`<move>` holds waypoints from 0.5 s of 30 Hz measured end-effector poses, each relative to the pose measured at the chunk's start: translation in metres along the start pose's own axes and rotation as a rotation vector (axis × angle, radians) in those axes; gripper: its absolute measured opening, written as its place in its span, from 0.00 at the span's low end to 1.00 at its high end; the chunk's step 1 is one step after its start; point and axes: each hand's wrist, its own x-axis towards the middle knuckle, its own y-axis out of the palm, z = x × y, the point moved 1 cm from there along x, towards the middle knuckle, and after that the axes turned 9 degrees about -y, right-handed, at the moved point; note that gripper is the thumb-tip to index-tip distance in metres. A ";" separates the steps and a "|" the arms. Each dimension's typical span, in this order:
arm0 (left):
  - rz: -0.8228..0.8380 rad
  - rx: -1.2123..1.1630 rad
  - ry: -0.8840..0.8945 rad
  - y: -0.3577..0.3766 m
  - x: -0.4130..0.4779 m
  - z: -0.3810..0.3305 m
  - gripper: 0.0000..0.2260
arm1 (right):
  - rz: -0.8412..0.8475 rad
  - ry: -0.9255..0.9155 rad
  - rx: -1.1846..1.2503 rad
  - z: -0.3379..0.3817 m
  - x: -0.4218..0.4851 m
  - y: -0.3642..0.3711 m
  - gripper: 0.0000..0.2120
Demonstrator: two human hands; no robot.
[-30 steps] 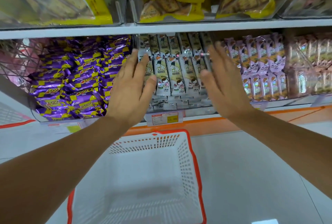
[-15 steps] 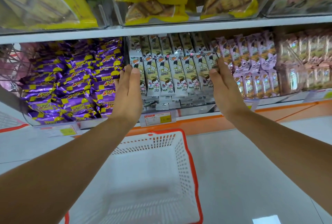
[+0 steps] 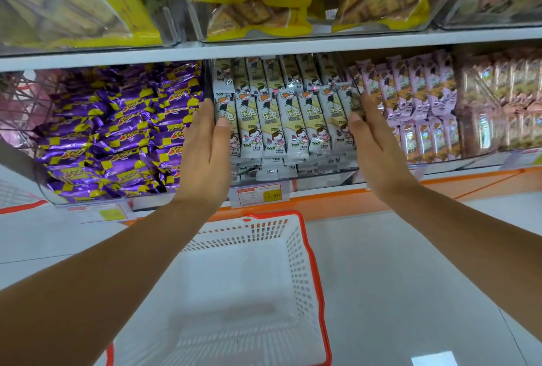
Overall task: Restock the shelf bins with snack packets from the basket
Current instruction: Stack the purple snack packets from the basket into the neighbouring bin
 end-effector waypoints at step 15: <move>0.001 0.143 0.074 0.003 0.001 0.006 0.24 | 0.078 -0.050 -0.089 -0.003 0.004 0.004 0.30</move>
